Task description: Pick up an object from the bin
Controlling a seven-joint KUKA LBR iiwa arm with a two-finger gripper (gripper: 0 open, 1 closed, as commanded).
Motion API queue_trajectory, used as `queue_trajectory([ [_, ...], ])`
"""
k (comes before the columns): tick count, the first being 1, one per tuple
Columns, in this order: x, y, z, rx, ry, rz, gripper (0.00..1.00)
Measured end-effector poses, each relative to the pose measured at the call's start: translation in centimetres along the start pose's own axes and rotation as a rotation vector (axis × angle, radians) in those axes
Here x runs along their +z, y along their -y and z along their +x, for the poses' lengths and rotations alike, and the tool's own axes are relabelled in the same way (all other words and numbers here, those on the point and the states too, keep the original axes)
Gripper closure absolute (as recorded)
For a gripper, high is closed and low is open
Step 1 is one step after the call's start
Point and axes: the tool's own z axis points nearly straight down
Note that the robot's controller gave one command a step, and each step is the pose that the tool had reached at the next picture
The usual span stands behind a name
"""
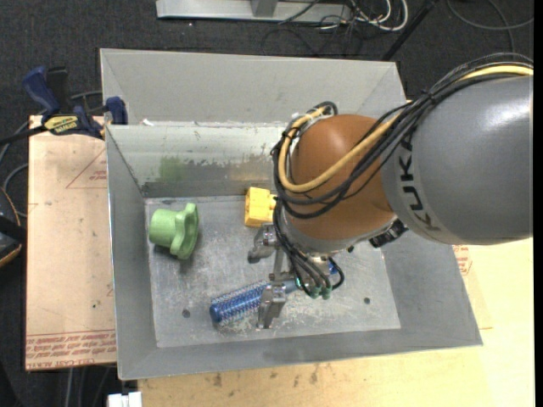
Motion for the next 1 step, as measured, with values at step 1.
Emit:
queue_trajectory([
  [1,12.72,1.11,-2.62,-0.16,0.014,-0.002,0.0],
])
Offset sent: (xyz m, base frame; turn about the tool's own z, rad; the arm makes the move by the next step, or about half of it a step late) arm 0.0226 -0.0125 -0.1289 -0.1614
